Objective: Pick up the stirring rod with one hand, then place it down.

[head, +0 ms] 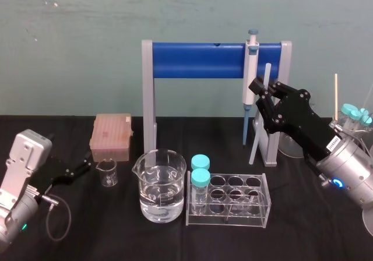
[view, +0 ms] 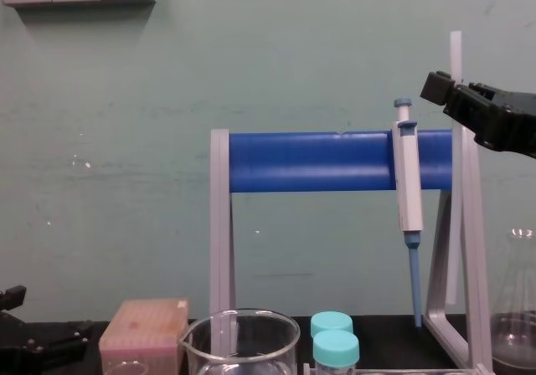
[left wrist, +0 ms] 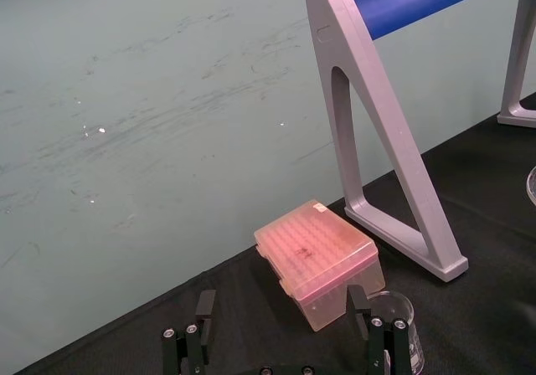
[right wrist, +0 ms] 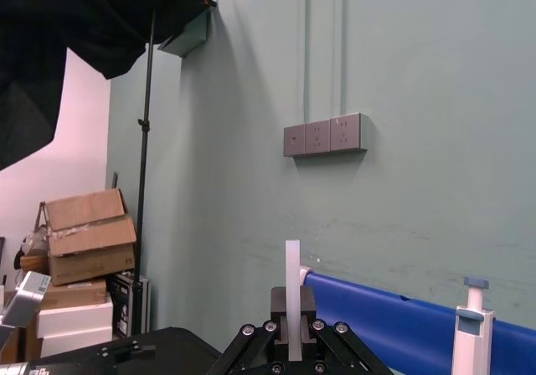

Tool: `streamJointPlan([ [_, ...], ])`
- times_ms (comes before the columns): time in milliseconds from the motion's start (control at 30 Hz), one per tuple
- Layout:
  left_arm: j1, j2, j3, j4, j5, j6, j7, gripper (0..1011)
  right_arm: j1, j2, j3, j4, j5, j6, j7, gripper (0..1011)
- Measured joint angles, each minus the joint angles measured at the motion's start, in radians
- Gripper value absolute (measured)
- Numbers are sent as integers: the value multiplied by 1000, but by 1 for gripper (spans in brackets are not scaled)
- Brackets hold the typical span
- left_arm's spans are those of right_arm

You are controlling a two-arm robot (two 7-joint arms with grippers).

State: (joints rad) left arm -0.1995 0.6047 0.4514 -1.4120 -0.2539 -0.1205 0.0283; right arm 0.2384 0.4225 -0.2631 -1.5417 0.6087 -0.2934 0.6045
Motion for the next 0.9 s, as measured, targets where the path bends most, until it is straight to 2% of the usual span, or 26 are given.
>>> streamJointPlan([
  [900, 0, 0, 0, 0, 0, 0, 0, 1000, 14, -7, -9, 22, -5, -1, 2, 70],
])
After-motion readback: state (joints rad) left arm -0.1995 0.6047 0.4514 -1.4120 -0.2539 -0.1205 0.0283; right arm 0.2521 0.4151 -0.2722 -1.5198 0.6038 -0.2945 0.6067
